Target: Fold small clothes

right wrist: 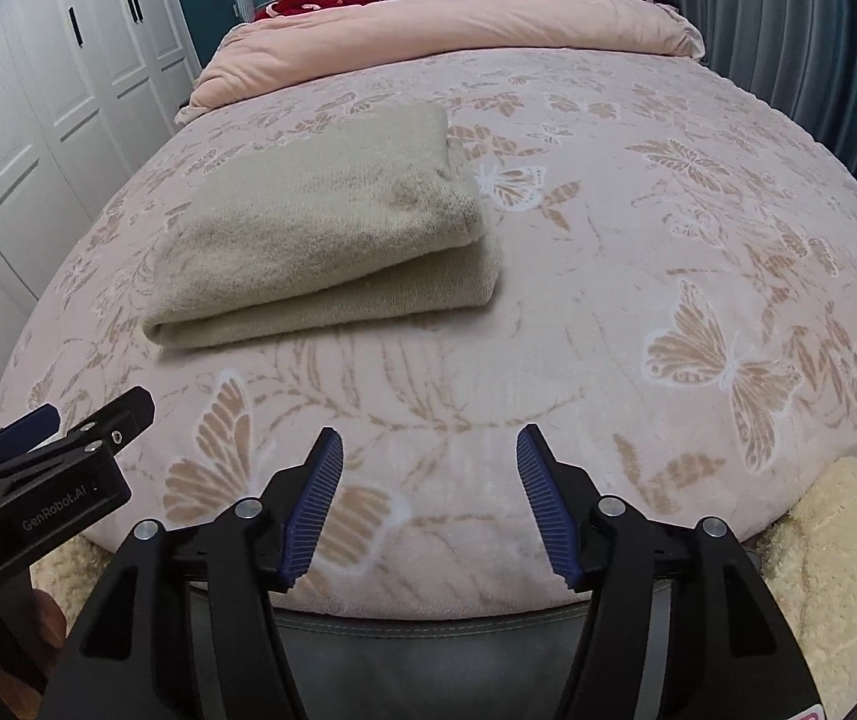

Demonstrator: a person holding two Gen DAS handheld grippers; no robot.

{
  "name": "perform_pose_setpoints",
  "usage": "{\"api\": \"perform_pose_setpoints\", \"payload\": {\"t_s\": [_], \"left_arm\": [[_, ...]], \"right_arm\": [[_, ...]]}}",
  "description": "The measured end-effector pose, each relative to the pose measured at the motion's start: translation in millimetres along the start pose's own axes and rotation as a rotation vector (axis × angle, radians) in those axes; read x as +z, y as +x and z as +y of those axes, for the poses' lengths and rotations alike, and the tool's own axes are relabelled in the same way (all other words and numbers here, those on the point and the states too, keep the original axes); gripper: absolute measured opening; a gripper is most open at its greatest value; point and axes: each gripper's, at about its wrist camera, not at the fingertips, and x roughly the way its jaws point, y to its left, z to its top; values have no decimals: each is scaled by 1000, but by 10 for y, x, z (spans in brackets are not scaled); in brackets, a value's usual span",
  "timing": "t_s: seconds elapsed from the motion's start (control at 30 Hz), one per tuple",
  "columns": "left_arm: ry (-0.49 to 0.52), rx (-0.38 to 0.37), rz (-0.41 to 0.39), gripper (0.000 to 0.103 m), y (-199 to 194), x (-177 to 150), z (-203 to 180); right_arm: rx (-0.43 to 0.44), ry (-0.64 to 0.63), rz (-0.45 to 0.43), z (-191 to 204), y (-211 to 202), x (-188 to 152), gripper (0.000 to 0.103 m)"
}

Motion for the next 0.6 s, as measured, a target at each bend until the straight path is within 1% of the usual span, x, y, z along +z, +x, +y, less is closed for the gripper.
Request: {"api": "perform_pose_setpoints", "payload": {"t_s": [0.23,0.33,0.6], "left_arm": [[12,13,-18,96,-42,-14,-10],[12,9,-21,96,-44,-25,-5],[31,10,-36,96,-68,-15,-45]], "right_arm": [[0,-3,0,43,-35,12,63],[-7,-4,-10,73,-59,20,66],[-19,-15,0,165,-57,26,67]]}}
